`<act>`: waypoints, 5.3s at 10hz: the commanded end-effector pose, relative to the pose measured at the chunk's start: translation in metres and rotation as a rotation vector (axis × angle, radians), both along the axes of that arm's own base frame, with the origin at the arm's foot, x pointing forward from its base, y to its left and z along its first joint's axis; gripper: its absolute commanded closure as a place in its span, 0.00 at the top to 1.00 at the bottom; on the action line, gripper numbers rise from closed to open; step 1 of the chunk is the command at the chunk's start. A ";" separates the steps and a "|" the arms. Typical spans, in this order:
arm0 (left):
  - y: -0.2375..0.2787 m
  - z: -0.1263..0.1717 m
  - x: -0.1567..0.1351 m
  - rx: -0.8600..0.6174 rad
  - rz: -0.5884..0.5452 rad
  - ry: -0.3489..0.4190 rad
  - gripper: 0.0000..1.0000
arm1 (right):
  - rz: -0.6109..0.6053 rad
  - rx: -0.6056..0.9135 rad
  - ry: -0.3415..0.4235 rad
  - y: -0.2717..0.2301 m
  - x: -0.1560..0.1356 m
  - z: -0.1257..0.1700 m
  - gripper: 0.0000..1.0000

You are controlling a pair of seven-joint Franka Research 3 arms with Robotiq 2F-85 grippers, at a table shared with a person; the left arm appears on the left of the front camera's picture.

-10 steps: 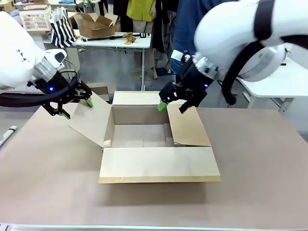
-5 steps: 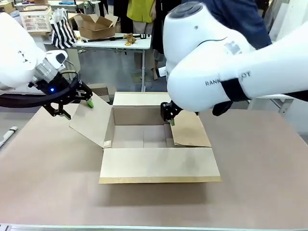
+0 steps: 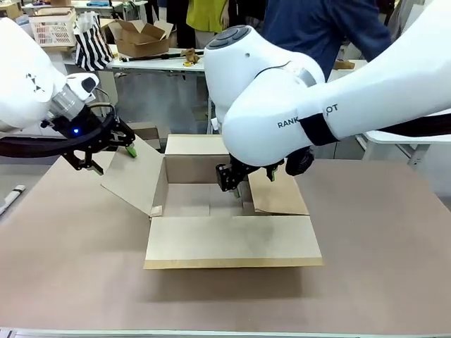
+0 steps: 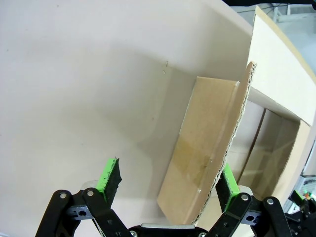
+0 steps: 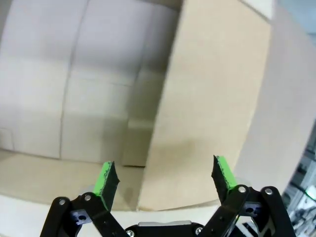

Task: Pack the gift set into the box.
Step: Place both hands on the side flaps of the Package Box and spread them outward, then lift both hands away from the flaps of the Package Box.

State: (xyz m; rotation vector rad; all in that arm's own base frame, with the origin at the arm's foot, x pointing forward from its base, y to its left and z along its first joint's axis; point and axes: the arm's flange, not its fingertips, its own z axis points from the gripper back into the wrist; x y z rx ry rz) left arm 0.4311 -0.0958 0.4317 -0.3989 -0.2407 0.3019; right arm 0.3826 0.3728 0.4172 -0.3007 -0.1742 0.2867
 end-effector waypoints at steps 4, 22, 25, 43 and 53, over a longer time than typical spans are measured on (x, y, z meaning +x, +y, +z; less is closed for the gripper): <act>0.002 0.000 -0.001 0.005 0.001 -0.002 1.00 | -0.319 -0.145 -0.161 0.032 0.025 -0.022 1.00; 0.002 0.000 -0.001 0.005 0.001 -0.002 1.00 | -0.434 -0.404 -0.345 -0.027 0.023 0.038 1.00; 0.002 0.000 -0.001 0.005 0.001 -0.002 1.00 | -0.405 -0.130 -0.218 -0.091 0.003 0.036 1.00; 0.002 0.000 -0.001 0.005 0.001 -0.002 1.00 | -0.586 0.415 -0.209 -0.237 0.032 0.012 1.00; 0.002 0.000 -0.001 0.005 0.001 -0.002 1.00 | -0.586 0.415 -0.209 -0.237 0.032 0.012 1.00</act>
